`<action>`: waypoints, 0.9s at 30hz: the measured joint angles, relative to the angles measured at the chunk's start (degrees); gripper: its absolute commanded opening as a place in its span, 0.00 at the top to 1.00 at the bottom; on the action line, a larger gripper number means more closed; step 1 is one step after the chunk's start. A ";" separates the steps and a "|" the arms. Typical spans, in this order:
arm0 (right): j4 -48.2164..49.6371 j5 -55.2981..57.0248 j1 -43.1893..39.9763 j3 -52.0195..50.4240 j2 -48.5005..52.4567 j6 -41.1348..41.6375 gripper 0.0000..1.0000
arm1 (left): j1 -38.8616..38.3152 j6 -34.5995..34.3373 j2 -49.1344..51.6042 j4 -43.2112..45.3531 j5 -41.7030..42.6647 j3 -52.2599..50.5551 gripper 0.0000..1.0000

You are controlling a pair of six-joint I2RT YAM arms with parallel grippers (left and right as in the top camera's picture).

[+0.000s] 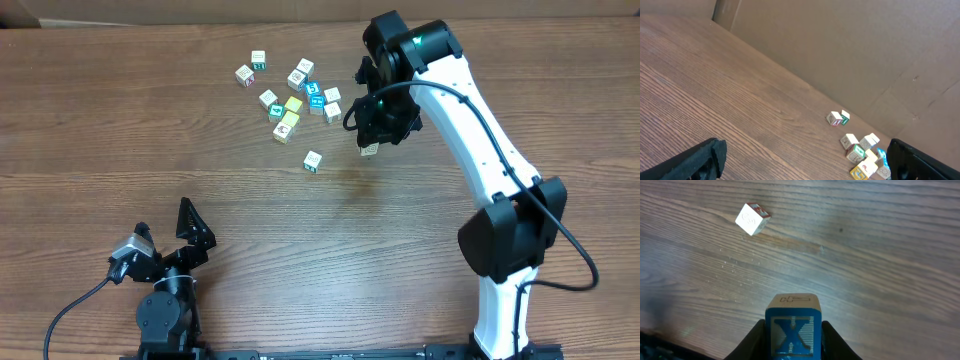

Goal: Form a circle
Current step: 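Lift the blue X block and carry it toward the front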

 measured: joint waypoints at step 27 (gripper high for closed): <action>12.72 9.11 11.39 -19.10 -13.35 10.69 0.73 | 0.00 -0.02 0.00 0.02 0.00 0.00 0.00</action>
